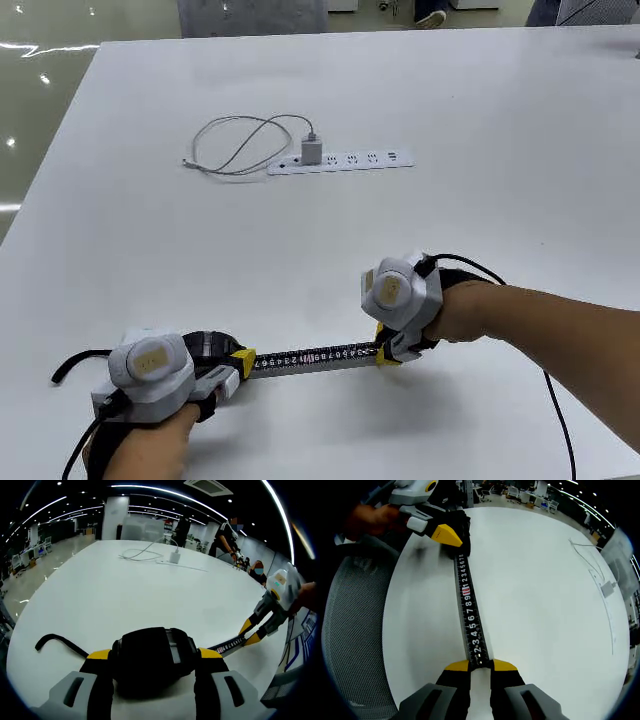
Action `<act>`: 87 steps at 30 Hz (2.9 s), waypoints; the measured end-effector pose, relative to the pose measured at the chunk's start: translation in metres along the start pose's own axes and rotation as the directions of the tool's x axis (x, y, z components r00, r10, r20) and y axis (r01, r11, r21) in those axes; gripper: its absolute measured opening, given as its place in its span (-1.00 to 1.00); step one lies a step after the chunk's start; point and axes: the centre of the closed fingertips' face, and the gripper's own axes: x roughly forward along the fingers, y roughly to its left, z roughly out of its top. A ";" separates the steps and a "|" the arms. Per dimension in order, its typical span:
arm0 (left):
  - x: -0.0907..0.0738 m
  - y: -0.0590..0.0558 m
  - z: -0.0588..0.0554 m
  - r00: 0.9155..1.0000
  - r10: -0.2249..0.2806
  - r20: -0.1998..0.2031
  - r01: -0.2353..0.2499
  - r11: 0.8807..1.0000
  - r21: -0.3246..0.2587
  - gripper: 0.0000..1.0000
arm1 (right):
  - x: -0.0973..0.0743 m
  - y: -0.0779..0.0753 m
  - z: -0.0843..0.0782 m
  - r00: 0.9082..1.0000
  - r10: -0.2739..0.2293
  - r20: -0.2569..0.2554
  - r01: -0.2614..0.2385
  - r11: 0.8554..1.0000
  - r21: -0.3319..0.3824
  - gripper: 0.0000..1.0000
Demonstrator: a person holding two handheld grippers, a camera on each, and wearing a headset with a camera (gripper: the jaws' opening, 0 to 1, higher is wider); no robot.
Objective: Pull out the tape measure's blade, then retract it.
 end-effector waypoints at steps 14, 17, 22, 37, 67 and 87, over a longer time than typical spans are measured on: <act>0.000 0.001 0.000 1.000 -0.001 0.002 0.001 1.000 -0.002 0.23 | 0.001 0.001 0.006 1.000 0.004 0.021 -0.004 1.000 -0.002 -0.79; 0.000 0.001 0.000 1.000 0.000 0.001 0.000 1.000 -0.002 0.23 | 0.002 0.001 0.007 1.000 0.003 0.019 -0.003 1.000 -0.010 -0.80; 0.000 0.001 0.000 1.000 -0.001 0.002 0.001 1.000 -0.003 0.23 | 0.003 0.003 0.009 1.000 0.004 0.020 -0.003 1.000 -0.027 -0.80; 0.000 0.001 0.000 1.000 -0.002 -0.001 0.002 1.000 0.000 0.23 | 0.004 0.004 0.014 1.000 0.003 0.031 -0.002 0.999 -0.034 -0.80; 0.001 0.000 -0.001 1.000 0.006 -0.005 -0.006 1.000 0.016 0.23 | 0.008 0.006 0.026 0.998 0.004 0.061 -0.002 0.999 -0.038 -0.81; 0.000 0.000 -0.001 1.000 -0.001 -0.014 0.001 1.000 0.008 0.23 | 0.011 0.008 0.035 0.998 0.000 0.067 0.002 1.000 -0.025 -0.80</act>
